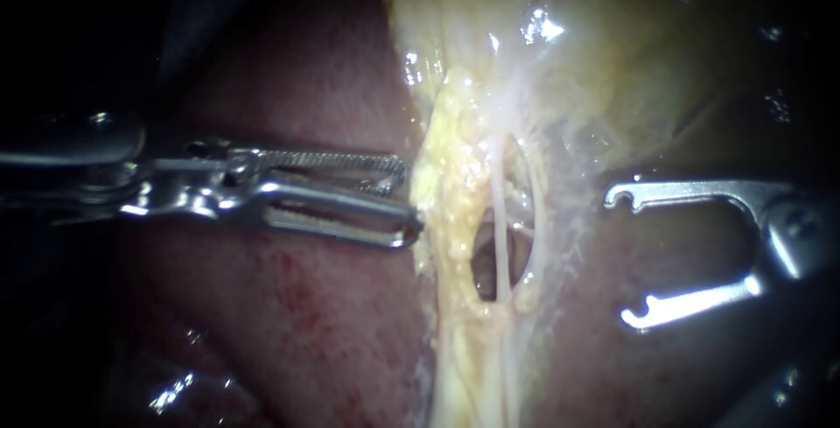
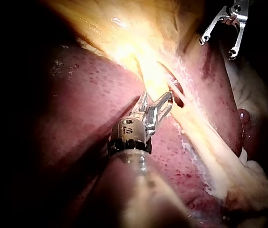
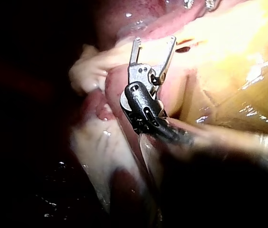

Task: Grabbing gallbladder

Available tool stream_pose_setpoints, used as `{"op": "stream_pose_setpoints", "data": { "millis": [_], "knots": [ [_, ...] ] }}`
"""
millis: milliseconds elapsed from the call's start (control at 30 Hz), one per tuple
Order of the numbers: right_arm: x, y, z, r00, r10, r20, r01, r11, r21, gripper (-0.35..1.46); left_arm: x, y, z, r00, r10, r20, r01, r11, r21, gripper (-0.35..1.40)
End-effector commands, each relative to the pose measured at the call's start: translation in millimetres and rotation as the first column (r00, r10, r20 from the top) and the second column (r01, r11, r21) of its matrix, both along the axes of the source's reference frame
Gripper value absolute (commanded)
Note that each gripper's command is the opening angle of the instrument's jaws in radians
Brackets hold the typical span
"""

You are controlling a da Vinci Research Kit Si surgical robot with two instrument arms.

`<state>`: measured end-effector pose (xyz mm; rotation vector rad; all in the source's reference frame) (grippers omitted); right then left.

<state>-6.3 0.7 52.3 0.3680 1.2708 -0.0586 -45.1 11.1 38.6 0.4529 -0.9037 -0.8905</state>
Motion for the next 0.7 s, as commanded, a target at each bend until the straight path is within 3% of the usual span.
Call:
{"op": "stream_pose_setpoints", "data": {
  "millis": [33, 400, 700],
  "knots": [
    [0.0, 0.0, 0.0, 1.0000, 0.000, 0.000, 0.000, 1.000, 0.000, 0.59, 0.0, 0.0, 0.0, 1.0000, -0.004, -0.001, 0.004, 1.000, 0.001, 0.30],
    [0.0, -0.1, 0.0, 1.0000, 0.000, 0.000, 0.000, 1.000, 0.000, 0.59, -2.8, 0.9, 0.8, 0.9998, -0.016, -0.009, 0.016, 1.000, 0.007, 0.32],
    [-0.1, -0.1, 0.0, 1.0000, 0.000, 0.000, 0.000, 1.000, -0.001, 0.59, -3.4, 0.8, 1.2, 0.9999, -0.014, -0.009, 0.014, 1.000, 0.007, 0.32]
  ]
}}
